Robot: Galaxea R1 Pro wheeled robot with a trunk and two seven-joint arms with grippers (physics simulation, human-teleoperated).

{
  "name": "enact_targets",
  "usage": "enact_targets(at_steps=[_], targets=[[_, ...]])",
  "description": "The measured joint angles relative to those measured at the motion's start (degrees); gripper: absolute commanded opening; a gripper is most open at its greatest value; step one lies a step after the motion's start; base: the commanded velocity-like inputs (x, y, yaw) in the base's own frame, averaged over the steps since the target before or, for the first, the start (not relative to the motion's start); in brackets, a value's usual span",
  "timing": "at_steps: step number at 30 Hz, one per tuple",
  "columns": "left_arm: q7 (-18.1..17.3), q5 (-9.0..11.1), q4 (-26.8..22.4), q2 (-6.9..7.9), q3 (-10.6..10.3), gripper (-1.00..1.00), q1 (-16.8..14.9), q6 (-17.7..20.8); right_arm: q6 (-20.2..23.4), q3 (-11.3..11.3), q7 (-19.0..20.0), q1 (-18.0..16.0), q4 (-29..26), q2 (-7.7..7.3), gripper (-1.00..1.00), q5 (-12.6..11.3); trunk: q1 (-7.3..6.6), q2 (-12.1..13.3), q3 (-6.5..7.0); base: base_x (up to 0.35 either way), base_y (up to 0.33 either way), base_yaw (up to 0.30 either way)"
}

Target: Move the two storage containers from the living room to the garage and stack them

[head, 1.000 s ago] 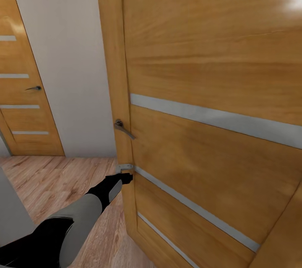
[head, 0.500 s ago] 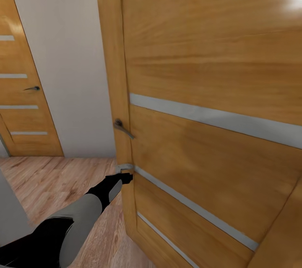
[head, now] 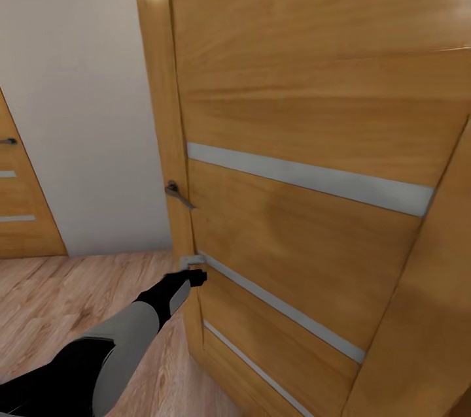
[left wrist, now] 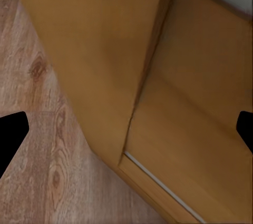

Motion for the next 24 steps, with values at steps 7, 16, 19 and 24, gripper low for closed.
enact_targets(at_steps=[7,16,19,24], targets=[[0.0,0.0,0.0,0.01,0.0,1.0,0.0,0.0,0.0,0.0,0.0,0.0,0.0,0.0,1.0,0.0,0.0,0.0,0.0,0.0,0.0,-0.267],[0.0,-0.1,0.0,0.0,0.0,1.0,0.0,0.1,0.0,0.0,0.0,0.0,0.0,0.0,1.0,0.0,0.0,0.0,0.0,0.0,0.0,-0.267],[0.0,-0.1,0.0,0.0,0.0,1.0,0.0,0.1,0.0,0.0,0.0,0.0,0.0,0.0,1.0,0.0,0.0,0.0,0.0,0.0,0.0,-0.258],[-0.1,0.1,0.0,-0.01,0.0,1.0,0.0,0.0,0.0,0.0,0.0,0.0,0.0,0.0,1.0,0.0,0.0,0.0,0.0,0.0,0.0,-0.075]])
